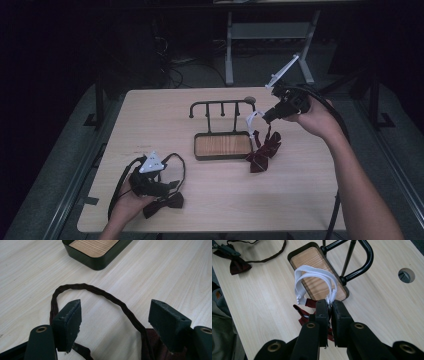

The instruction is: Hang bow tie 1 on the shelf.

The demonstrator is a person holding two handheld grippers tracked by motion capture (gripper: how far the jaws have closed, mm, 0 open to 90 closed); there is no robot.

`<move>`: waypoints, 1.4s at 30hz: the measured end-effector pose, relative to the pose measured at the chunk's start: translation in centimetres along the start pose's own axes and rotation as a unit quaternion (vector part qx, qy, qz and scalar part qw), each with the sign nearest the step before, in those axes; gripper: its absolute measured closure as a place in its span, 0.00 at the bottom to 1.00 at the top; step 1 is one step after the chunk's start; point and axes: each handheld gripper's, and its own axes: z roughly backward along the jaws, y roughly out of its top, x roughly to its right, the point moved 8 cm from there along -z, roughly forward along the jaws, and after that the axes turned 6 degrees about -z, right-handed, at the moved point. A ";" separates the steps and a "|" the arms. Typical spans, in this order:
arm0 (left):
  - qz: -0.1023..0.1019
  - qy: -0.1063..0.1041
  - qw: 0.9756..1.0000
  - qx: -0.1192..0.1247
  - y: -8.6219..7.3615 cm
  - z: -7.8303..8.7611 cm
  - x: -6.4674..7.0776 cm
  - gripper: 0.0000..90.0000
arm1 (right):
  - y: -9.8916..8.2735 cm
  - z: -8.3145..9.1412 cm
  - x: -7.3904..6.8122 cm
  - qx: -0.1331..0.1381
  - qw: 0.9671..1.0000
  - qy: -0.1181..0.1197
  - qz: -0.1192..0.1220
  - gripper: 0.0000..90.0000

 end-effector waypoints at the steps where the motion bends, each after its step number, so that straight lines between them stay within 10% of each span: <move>1: 0.000 0.000 1.000 0.000 0.0 0.0 0.0 0.30 | 0.1 0.0 0.1 0.001 1.000 -0.001 0.001 0.93; 42: -0.004 -0.005 1.000 0.000 0.1 -0.1 0.2 0.30 | 1.0 -2.3 4.3 -0.005 0.998 -0.005 -0.062 0.93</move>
